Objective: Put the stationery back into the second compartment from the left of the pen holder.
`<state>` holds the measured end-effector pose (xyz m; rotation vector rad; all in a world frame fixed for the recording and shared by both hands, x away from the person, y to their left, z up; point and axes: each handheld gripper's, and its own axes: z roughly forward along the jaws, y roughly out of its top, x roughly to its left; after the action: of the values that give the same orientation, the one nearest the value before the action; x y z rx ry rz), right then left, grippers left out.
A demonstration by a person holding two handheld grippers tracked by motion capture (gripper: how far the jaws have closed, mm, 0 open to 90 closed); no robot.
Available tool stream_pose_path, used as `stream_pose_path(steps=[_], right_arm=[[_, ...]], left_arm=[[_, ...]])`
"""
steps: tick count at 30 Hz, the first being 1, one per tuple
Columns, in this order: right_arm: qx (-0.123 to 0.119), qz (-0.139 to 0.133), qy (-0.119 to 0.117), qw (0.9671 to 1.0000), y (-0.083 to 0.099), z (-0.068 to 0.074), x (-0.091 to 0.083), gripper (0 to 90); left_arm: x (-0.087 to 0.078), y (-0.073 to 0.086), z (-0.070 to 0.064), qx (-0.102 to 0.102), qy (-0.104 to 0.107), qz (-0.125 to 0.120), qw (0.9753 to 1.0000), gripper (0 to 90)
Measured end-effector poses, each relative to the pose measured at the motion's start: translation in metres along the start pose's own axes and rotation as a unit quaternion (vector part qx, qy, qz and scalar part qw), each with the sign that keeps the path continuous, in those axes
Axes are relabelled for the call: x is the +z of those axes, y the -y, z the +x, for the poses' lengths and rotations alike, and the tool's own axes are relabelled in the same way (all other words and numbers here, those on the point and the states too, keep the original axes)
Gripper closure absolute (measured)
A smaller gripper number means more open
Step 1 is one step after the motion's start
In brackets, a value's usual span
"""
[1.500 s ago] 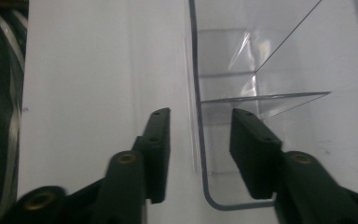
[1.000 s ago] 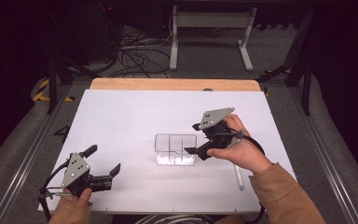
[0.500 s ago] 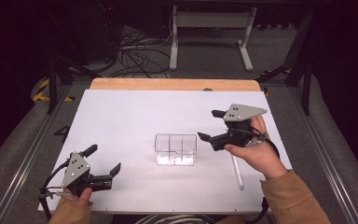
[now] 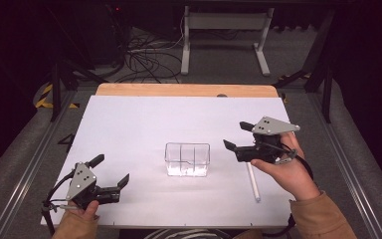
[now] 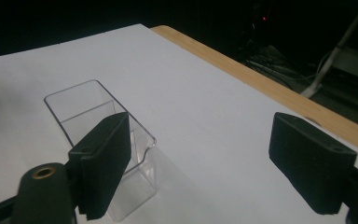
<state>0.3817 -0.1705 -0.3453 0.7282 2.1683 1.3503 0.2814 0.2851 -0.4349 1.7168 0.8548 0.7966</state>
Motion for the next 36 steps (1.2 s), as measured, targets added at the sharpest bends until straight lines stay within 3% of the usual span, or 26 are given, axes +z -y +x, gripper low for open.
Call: stream_pose_path(steps=[4, 7, 18, 22, 23, 26, 27, 29, 30, 31, 32, 33, 34, 36], right_arm=[[0.016, 0.007, 0.007, 0.9998, 0.008, -0.002, -0.005, 24.2], [0.033, 0.027, 0.020, 0.9989, 0.015, -0.005, -0.011, 32.2], [0.054, 0.062, 0.044, 0.9956, 0.026, -0.009, -0.017, 32.4], [0.053, 0.081, 0.065, 0.9932, 0.028, -0.008, -0.016, 31.4], [0.063, 0.099, 0.063, 0.9910, 0.031, -0.007, -0.015, 31.8], [0.069, 0.112, 0.061, 0.9894, 0.034, -0.006, -0.013, 30.7], [0.087, 0.129, 0.066, 0.9856, 0.037, -0.005, -0.011, 28.4], [0.108, 0.144, 0.068, 0.9813, 0.039, -0.004, -0.009, 28.3], [0.108, 0.144, 0.068, 0.9813, 0.039, -0.004, -0.009, 28.3], [0.124, 0.151, 0.070, 0.9783, 0.040, -0.004, -0.008, 28.2], [0.165, 0.160, 0.077, 0.9701, 0.041, -0.004, -0.006, 28.5], [0.165, 0.160, 0.077, 0.9701, 0.041, -0.004, -0.006, 28.5], [0.186, 0.174, 0.086, 0.9633, 0.043, -0.005, -0.003, 28.7], [0.190, 0.197, 0.098, 0.9568, 0.046, -0.005, 0.000, 28.8]], left_arm=[[-0.001, 0.000, 0.000, 0.001, -0.001, -0.002, 1.0000, 2.5], [-0.001, 0.000, 0.000, -0.001, -0.001, -0.002, 1.0000, 2.5], [0.000, 0.000, 0.000, 0.000, 0.002, 0.000, 1.0000, 2.5], [0.000, 0.000, 0.000, 0.000, 0.002, 0.001, 1.0000, 2.5], [0.000, 0.000, 0.000, 0.000, 0.002, 0.001, 1.0000, 2.5], [0.000, 0.000, 0.000, 0.002, 0.003, 0.002, 1.0000, 2.5], [0.000, 0.000, 0.000, 0.001, 0.004, 0.002, 1.0000, 2.5], [0.000, 0.000, 0.000, 0.002, 0.004, 0.002, 1.0000, 2.5], [0.001, 0.000, 0.000, 0.003, 0.003, 0.002, 1.0000, 2.5], [0.001, 0.000, 0.000, 0.004, 0.003, 0.002, 1.0000, 2.5], [0.000, 0.000, 0.000, 0.003, 0.003, 0.002, 1.0000, 2.5], [0.000, 0.000, 0.000, 0.002, 0.003, 0.002, 1.0000, 2.5], [0.000, 0.000, 0.000, 0.002, 0.003, 0.002, 1.0000, 2.5], [0.000, 0.000, 0.000, 0.002, 0.003, 0.002, 1.0000, 2.4]])
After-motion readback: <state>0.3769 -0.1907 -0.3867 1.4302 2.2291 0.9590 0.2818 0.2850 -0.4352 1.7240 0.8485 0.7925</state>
